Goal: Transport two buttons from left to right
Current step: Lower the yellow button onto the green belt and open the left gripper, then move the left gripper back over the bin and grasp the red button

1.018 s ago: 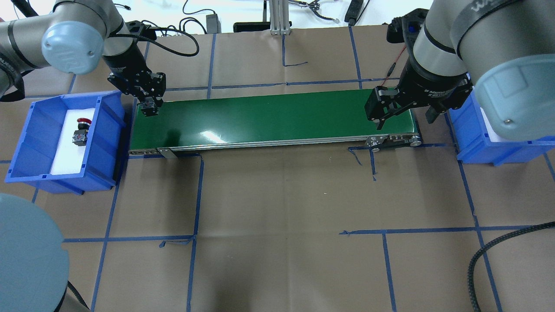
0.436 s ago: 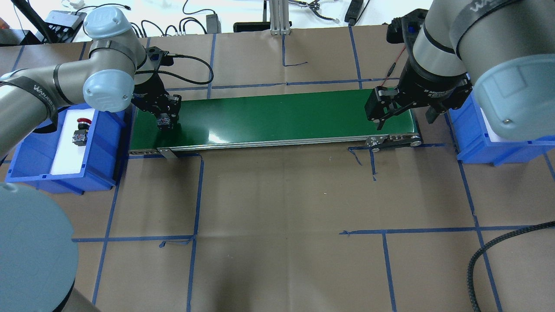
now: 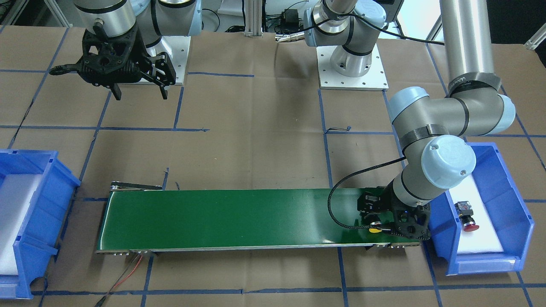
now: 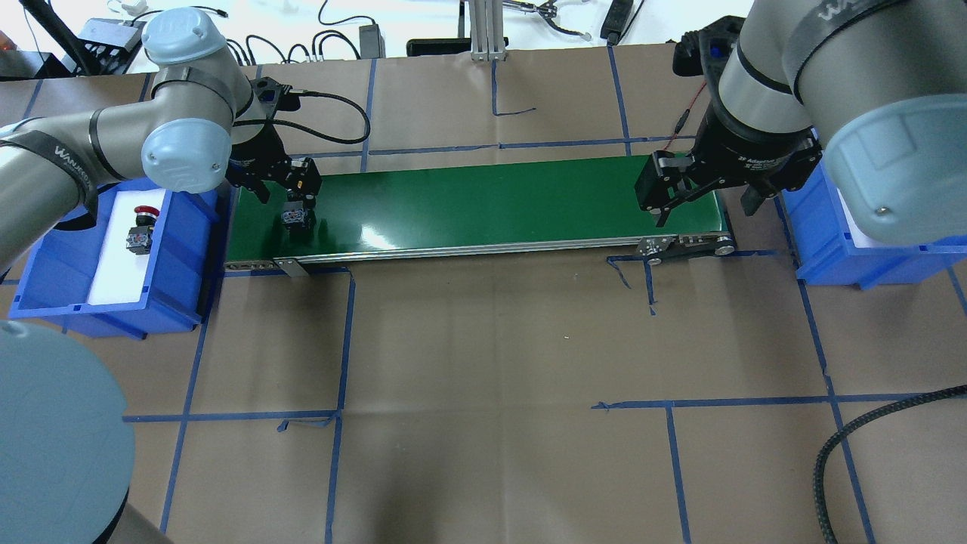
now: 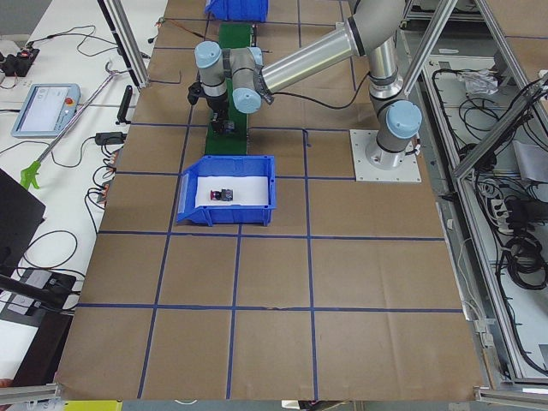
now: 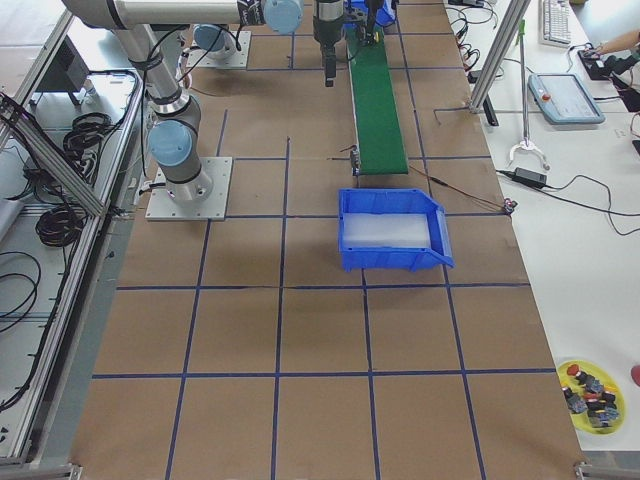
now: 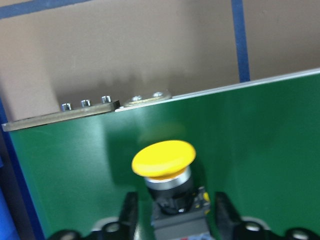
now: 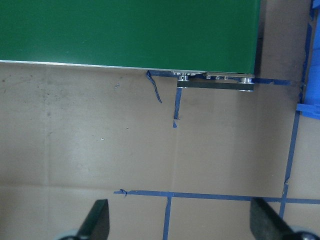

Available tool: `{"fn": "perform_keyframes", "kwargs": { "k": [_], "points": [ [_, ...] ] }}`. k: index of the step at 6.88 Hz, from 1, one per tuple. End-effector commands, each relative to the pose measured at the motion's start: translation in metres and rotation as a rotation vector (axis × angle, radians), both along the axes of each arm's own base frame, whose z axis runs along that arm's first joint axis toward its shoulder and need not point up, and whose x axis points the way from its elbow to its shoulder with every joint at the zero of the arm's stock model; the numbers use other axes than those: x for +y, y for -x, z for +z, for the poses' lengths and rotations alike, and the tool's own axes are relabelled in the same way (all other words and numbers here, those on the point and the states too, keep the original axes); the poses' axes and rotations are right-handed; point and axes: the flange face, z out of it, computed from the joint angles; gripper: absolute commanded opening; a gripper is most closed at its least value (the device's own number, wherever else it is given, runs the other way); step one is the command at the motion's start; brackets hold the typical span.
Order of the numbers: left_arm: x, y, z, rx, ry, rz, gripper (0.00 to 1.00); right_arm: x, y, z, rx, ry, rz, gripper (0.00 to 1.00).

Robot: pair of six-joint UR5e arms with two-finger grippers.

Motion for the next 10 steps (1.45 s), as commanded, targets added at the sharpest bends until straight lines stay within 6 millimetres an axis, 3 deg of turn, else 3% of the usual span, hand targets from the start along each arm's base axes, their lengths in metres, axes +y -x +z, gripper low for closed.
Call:
{"fn": "perform_keyframes", "kwargs": {
  "k": [1,3,4,5,7,9,10],
  "points": [
    [-0.001,-0.003,0.044,-0.008,0.056,-0.004,1.00,0.000,0.000,0.000,0.001,0.000,0.000,1.00],
    [0.002,-0.002,0.127,-0.001,0.025,-0.003,1.00,0.000,0.000,0.000,0.001,0.000,0.000,1.00],
    [-0.001,-0.002,0.160,0.005,0.003,-0.003,1.00,0.000,0.000,0.000,0.001,0.000,0.000,1.00],
    [-0.005,-0.003,0.175,0.006,-0.002,-0.003,1.00,0.000,0.000,0.001,0.000,0.001,0.000,1.00],
    [-0.007,-0.013,0.172,0.000,-0.002,0.011,1.00,0.000,0.000,-0.001,0.002,-0.002,0.000,1.00],
    [-0.008,-0.078,0.169,0.006,-0.006,0.054,1.00,0.000,0.000,-0.001,0.000,-0.002,0.000,1.00],
    [-0.005,-0.121,0.169,0.008,-0.007,0.042,1.00,0.000,0.000,-0.001,0.000,-0.002,-0.001,1.00]
  ]
}}
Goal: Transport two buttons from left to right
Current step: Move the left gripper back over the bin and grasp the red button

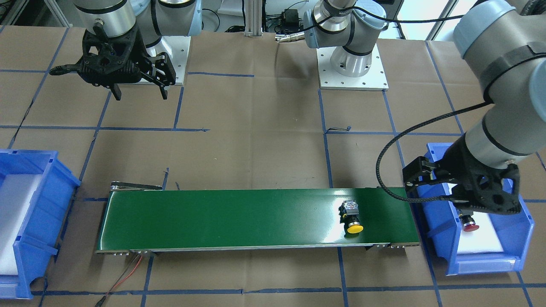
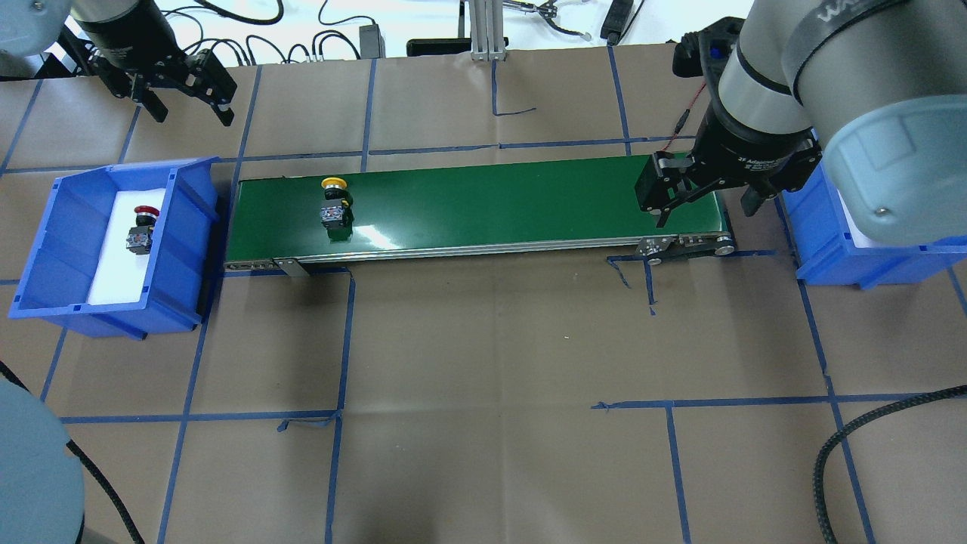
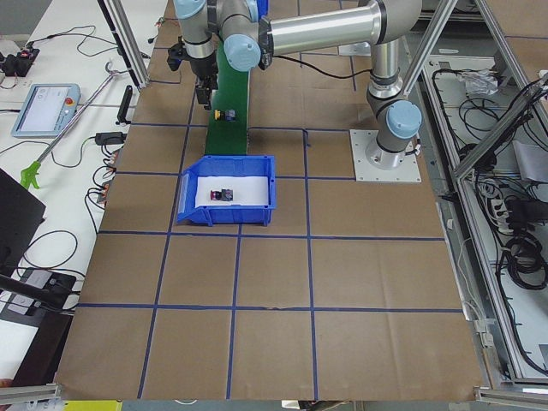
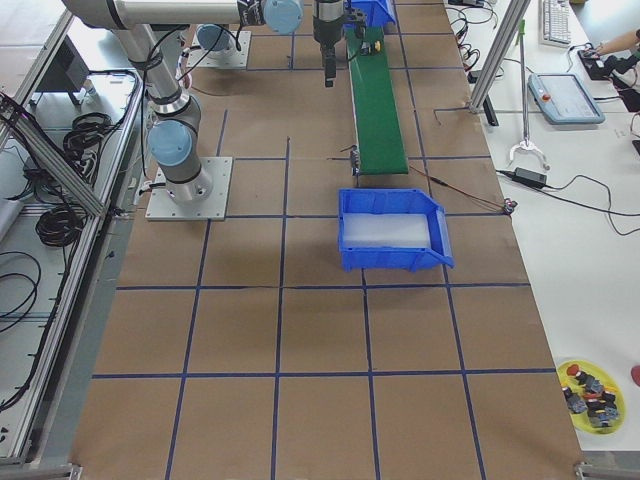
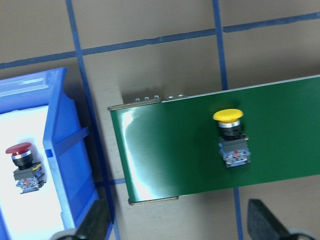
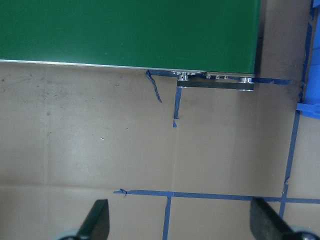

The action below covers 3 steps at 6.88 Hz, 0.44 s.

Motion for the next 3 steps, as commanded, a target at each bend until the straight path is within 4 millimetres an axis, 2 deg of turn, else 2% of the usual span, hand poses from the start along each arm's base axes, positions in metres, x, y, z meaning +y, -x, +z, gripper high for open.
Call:
{"fn": "perform_keyframes", "kwargs": {
  "k": [1,2,3],
  "points": [
    [0.008,-0.083,-0.003,0.004,-0.007,-0.004,1.00,0.000,0.000,0.000,-0.002,0.000,0.000,1.00],
    [0.017,-0.129,-0.005,0.007,-0.010,0.022,1.00,0.000,0.000,0.000,-0.002,0.001,-0.001,1.00],
    [0.028,-0.168,-0.015,0.025,-0.020,0.017,0.99,0.000,0.000,0.000,-0.002,0.001,-0.001,1.00]
  ]
}}
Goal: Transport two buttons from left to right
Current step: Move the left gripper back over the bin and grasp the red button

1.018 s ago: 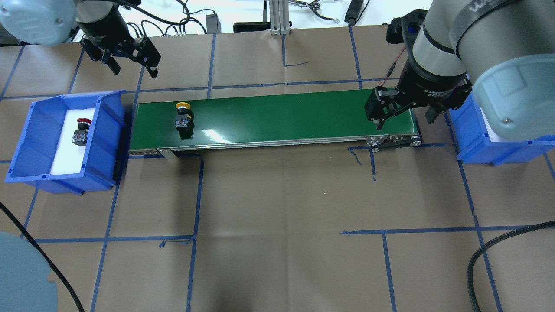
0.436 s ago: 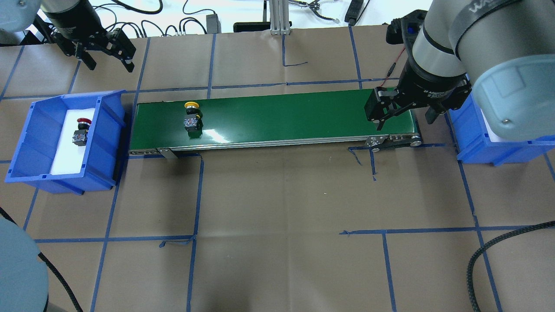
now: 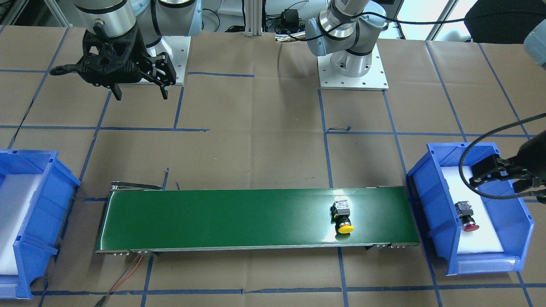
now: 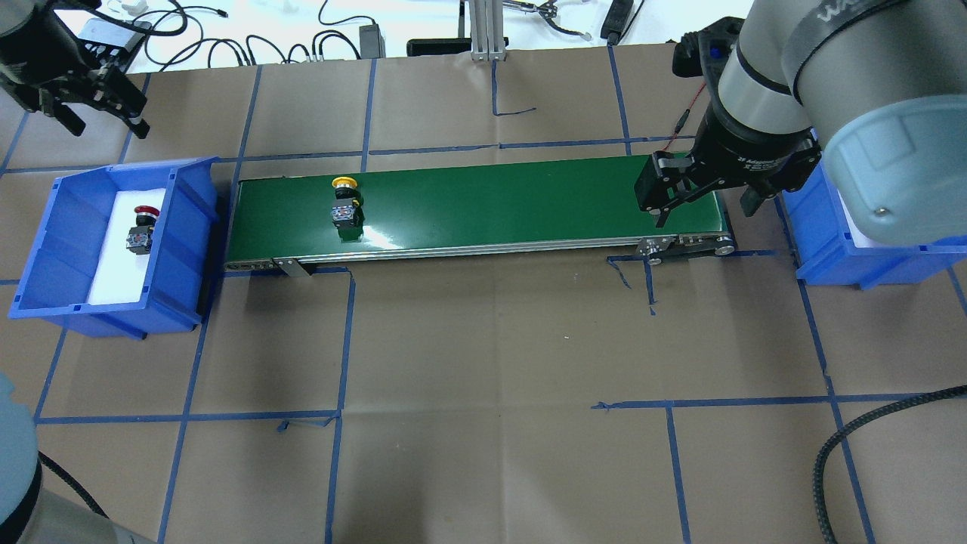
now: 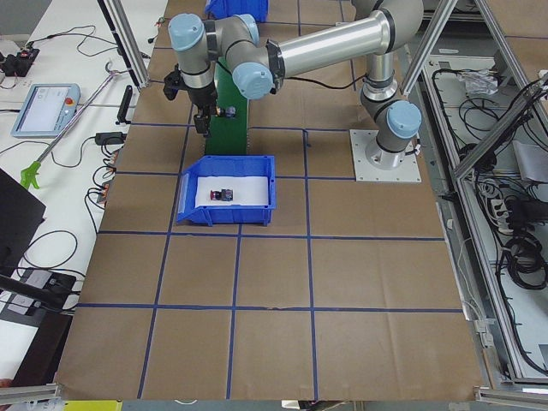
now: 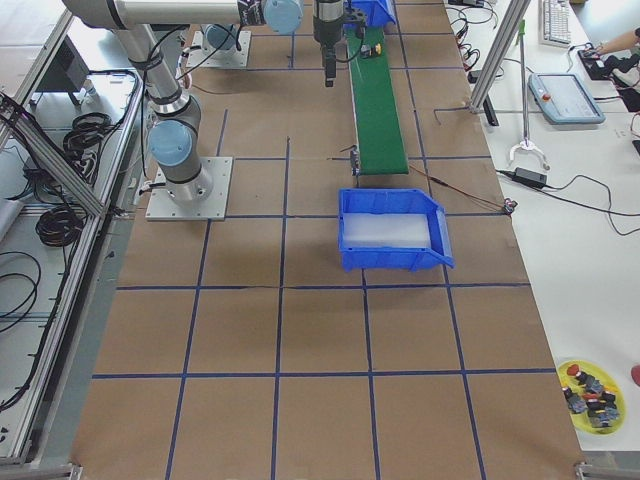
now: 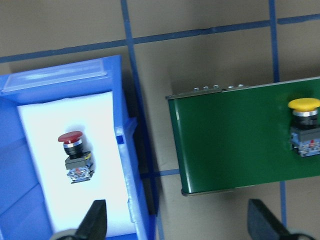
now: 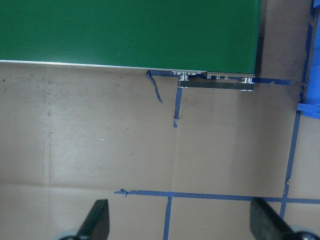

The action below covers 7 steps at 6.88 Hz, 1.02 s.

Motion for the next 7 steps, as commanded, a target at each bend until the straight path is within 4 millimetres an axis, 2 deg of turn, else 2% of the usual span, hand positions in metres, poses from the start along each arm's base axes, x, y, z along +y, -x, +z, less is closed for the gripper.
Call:
{"fn": "perform_keyframes", "kwargs": {
  "k": [1,2,4,5,6,7],
  "points": [
    [0.021,-0.073,-0.018,0.014,0.001,0.025,0.99,0.000,0.000,0.000,0.000,-0.001,0.001,1.00],
    [0.020,-0.076,-0.028,0.011,0.006,0.023,0.98,0.000,0.000,0.001,0.000,0.002,0.001,1.00],
    [0.016,-0.068,-0.066,-0.013,0.047,0.025,0.99,0.000,0.000,0.001,0.000,0.002,0.001,1.00],
    [0.024,-0.064,-0.078,-0.015,0.051,0.026,0.99,0.000,0.000,0.001,0.000,0.002,0.001,1.00],
    [0.025,-0.064,-0.092,-0.013,0.051,0.026,0.99,-0.001,0.000,0.000,0.000,0.001,0.001,1.00],
    [0.022,-0.065,-0.114,-0.007,0.044,0.028,0.99,0.000,0.000,0.001,0.000,0.002,0.001,1.00]
  ]
}}
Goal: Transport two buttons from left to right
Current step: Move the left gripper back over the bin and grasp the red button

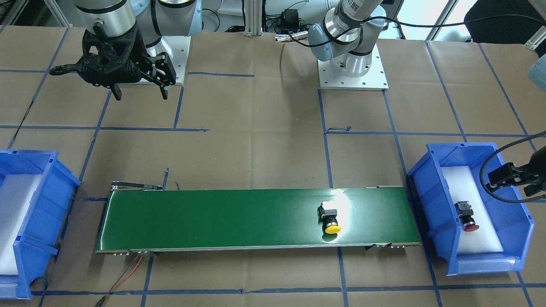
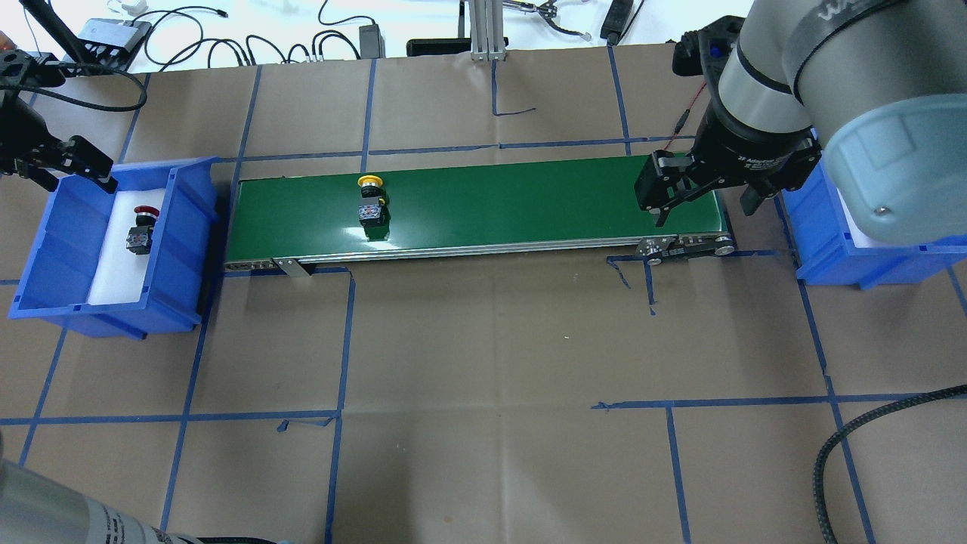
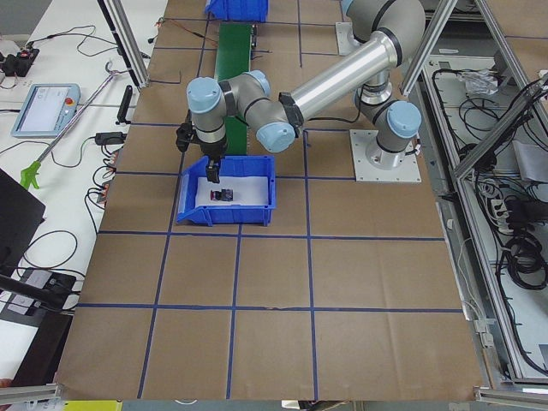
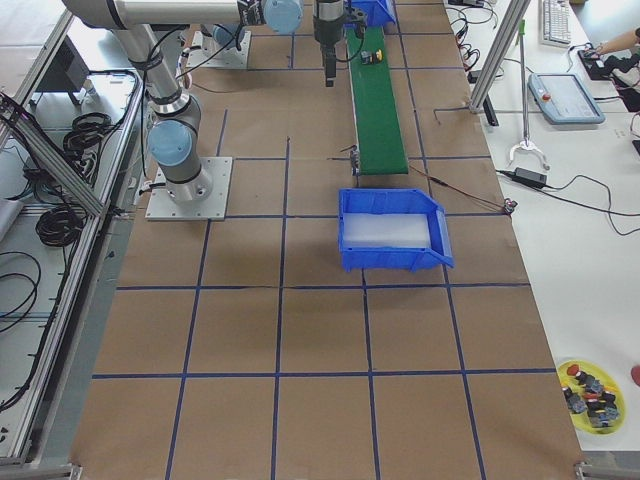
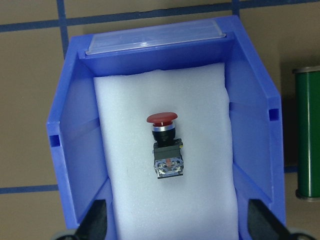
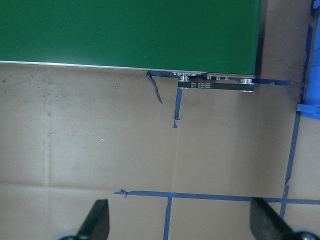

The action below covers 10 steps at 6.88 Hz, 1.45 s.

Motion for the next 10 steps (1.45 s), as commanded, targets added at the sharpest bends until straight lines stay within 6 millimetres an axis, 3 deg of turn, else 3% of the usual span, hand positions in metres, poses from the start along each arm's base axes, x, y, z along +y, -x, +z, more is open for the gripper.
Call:
{"fn": "perform_keyframes", "kwargs": {
  "k": [1,3,5,6,10],
  "points": [
    [-0.005,-0.007,-0.043,0.016,0.017,0.002,0.99,0.000,0.000,0.000,0.000,-0.001,0.000,1.00],
    [-0.003,-0.007,-0.066,0.031,-0.004,-0.016,0.98,0.000,0.000,0.000,0.000,-0.001,0.000,1.00],
    [0.002,-0.004,-0.107,0.007,0.040,-0.016,0.99,0.000,0.000,0.000,0.000,0.001,0.000,1.00],
    [-0.001,-0.007,-0.118,0.002,0.048,-0.015,0.99,0.000,0.000,0.000,0.000,0.001,0.000,1.00],
    [-0.009,-0.012,-0.138,0.015,0.030,-0.015,0.97,0.000,0.000,0.000,-0.002,0.001,0.000,1.00]
  ]
}}
